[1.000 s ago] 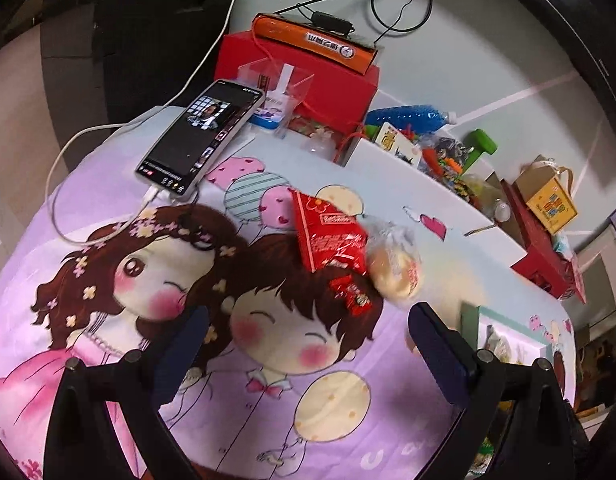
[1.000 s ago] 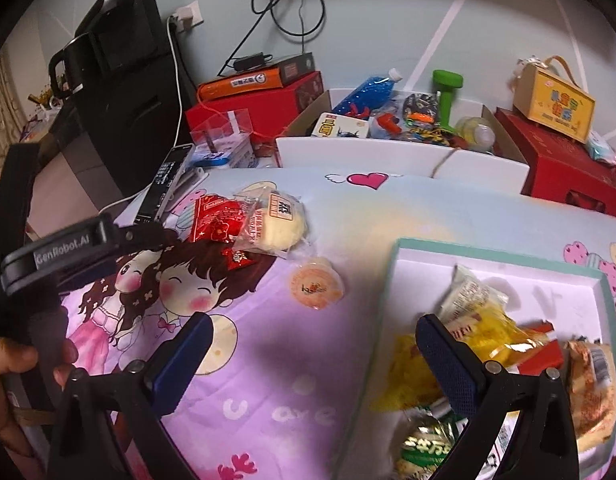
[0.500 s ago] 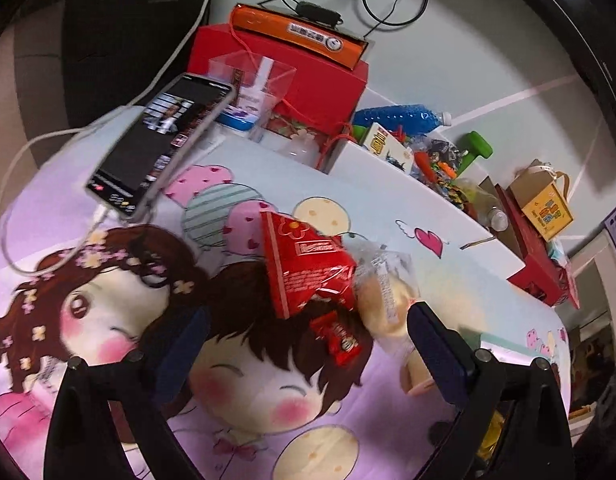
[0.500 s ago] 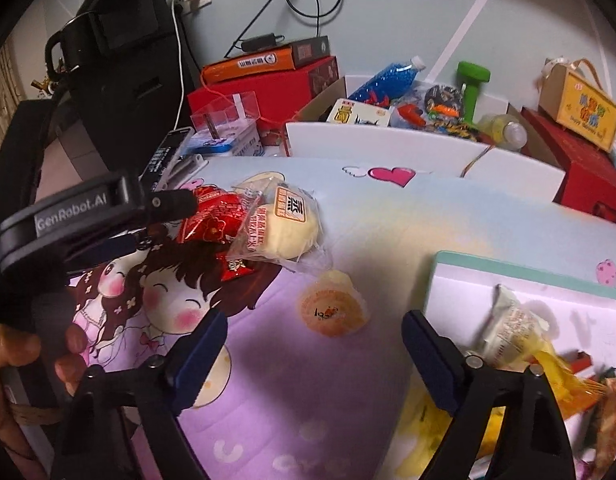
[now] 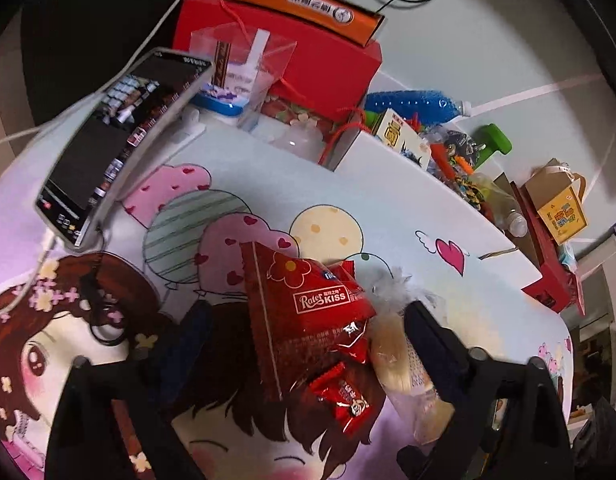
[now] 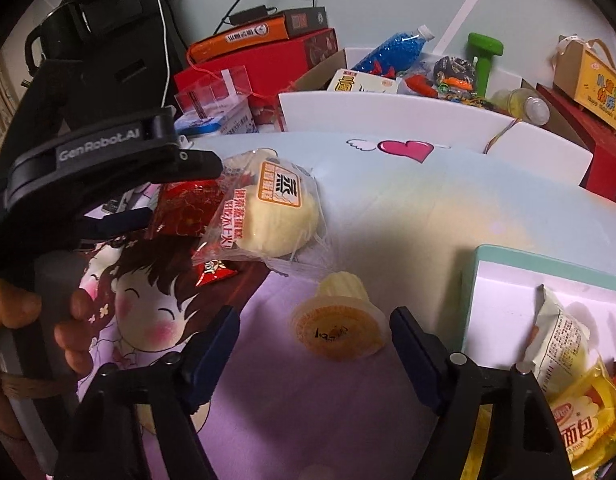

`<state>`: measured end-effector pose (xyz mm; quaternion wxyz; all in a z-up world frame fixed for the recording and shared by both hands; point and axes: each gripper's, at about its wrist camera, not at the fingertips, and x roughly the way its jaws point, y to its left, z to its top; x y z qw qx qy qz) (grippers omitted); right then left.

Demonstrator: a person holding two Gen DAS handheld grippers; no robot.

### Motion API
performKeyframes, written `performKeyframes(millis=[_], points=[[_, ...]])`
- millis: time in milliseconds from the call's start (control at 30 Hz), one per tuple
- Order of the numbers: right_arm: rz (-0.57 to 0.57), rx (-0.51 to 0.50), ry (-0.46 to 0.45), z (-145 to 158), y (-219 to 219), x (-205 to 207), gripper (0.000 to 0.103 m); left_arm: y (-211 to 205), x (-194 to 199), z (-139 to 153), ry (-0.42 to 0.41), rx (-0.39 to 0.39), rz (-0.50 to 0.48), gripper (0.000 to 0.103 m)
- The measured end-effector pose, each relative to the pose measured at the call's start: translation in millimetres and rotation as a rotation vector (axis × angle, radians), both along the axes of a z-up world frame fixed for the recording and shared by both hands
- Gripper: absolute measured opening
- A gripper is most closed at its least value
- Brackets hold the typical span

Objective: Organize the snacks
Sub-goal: 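Grasp the red Rusk Kiss bag with the left tool while the right tool grasps the round cake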

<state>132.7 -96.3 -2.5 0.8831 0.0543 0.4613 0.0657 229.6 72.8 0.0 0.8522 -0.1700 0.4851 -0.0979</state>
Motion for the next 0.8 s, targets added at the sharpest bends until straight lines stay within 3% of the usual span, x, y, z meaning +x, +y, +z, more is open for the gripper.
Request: performKeyframes(millis=[200,267,333,467,800], points=[[-0.007,0.007,0.010,-3.3,-1.5,2.1,0.068,-3.3,5.6,-8.0,0.020,-0.018,0.003,0.081],[-0.013,0.010,0.013,-3.8,-2.9,2.9,0.057,-2.7,5.9,-8.7,0.023,-0.028,0.007,0.056],[-0.015,0.014,0.018,-4.5,-4.0,3.2,0.049,-1.4,5.3,-8.2,0.025,-0.045,0.017,0.055],[-0.005,0.008,0.020,-4.2,-2.5,1.8,0.049,-2.5,0.4,-3.6,0.018,-0.016,0.019,0.050],[0.009,-0.024,0.005,16.8,-4.5,-14.9,0.048,7.9,-32.1,25.1,-0.023,-0.053,0.086,0.049]])
